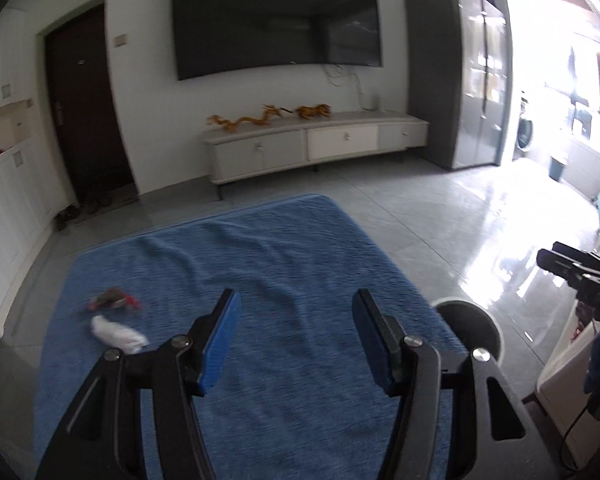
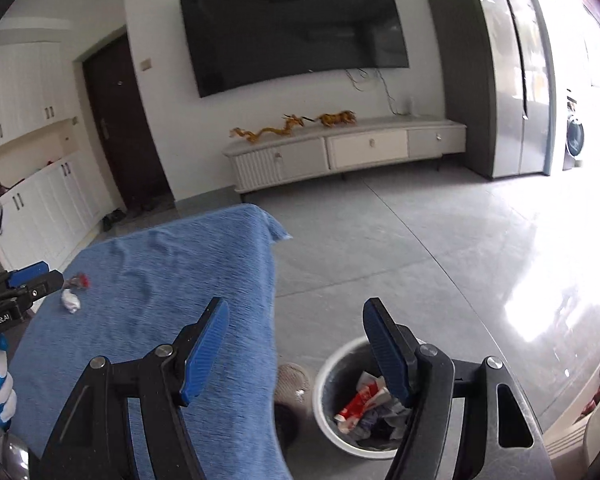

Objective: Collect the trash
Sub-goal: 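Move both tools back over the rug toward the tissue and clear wrapper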

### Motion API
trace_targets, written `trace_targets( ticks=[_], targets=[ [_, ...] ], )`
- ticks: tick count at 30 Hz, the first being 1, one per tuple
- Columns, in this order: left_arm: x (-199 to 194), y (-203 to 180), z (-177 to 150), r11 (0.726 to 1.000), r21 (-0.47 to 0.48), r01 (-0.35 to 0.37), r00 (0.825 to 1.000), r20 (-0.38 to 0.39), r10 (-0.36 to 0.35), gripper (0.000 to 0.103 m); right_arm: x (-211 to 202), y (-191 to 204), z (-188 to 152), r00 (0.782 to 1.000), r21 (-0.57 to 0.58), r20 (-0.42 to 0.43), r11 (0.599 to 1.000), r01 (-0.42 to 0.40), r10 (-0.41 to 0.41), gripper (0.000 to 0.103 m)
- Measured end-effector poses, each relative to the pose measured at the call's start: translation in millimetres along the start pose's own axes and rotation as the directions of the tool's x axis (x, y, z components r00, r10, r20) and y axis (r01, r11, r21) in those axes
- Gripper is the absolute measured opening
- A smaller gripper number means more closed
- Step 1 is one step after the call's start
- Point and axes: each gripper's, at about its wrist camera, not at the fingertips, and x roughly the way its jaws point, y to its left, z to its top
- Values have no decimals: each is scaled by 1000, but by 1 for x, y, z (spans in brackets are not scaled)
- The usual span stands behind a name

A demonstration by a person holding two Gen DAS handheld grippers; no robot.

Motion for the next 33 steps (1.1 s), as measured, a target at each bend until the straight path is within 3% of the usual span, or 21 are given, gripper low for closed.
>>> trace_targets(
  ticks=[6,8,12,18,22,33],
  targets=[
    [-39,55,-19,991,-93,-98,994,44,102,57,1,49,12,999,-61,14,997,-39,40,79],
    [-47,71,-25,984,-128,-121,991,44,127,64,0,64,12,998,-78,11,995,-57,58,82],
    [-64,98,-40,968,-185,-169,982,53,181,67,-1,95,12,995,-109,12,990,-94,96,92],
    [-86,126,-57,942,-241,-233,965,60,255,73,-3,129,11,996,-133,40,988,-74,80,100],
    [-95,138,-64,928,-270,-255,957,64,282,76,-8,143,11,994,-145,82,988,-54,66,102],
    [-108,168,-78,906,-341,-250,952,86,295,76,-1,167,13,997,-152,43,987,-57,64,103]
  ],
)
